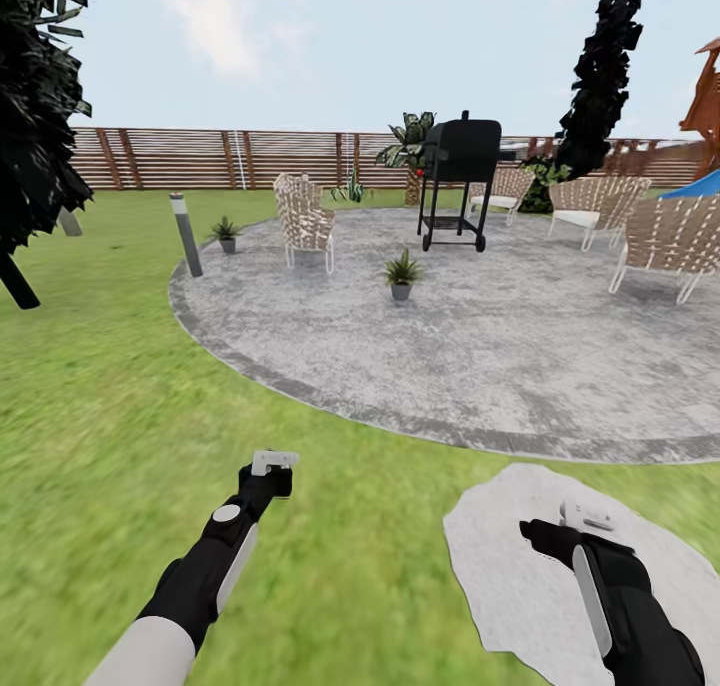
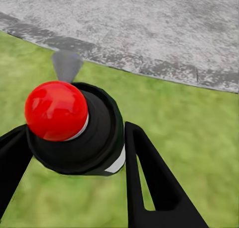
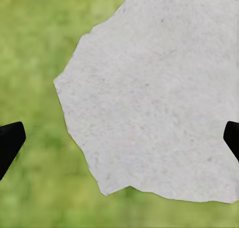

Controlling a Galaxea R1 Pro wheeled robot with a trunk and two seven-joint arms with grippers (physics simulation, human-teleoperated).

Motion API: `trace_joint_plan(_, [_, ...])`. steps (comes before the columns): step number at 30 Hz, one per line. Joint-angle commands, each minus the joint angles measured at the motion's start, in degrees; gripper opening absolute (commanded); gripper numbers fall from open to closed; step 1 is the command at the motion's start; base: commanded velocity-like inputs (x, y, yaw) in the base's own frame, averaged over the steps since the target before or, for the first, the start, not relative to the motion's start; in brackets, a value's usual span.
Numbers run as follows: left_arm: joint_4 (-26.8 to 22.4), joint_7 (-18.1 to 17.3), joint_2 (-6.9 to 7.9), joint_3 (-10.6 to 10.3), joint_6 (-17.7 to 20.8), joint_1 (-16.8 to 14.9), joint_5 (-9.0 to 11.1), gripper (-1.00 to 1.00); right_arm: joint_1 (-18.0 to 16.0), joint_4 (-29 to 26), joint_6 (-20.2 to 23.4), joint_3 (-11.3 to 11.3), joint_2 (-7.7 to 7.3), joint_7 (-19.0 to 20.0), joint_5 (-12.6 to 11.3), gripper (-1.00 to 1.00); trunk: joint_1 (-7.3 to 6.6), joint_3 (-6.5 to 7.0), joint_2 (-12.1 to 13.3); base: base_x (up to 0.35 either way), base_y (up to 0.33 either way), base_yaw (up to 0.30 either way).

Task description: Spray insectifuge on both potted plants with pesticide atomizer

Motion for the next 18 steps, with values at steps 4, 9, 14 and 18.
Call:
trace_joint_plan(4, [-0.11, 0.03, 0.0, -0.03, 0.33, -0.01, 0.01, -1.0, -0.03, -0.06, 0.28, -0.01, -0.02, -0.03, -0.05, 1.0, 0.02, -0.06, -0.02, 0.339, 0.0, 0.0])
trace_joint_plan(9, [-0.11, 0.05, 0.0, -0.03, 0.32, -0.01, 0.01, -1.0, -0.03, -0.06, 0.28, -0.01, -0.01, -0.03, -0.05, 1.0, 0.02, -0.06, -0.02, 0.339, 0.0, 0.0])
trace_joint_plan(14, [-0.11, 0.05, 0.0, -0.05, 0.3, -0.01, 0.01, -1.0, -0.03, -0.03, 0.28, -0.01, -0.02, -0.03, -0.06, 1.0, 0.02, -0.06, -0.02, 0.339, 0.0, 0.0])
trace_joint_plan(18, [-0.11, 0.03, 0.0, -0.05, 0.32, -0.01, 0.01, -1.0, -0.03, -0.04, 0.28, -0.01, -0.02, -0.03, -0.05, 1.0, 0.02, -0.06, -0.02, 0.339, 0.0, 0.0])
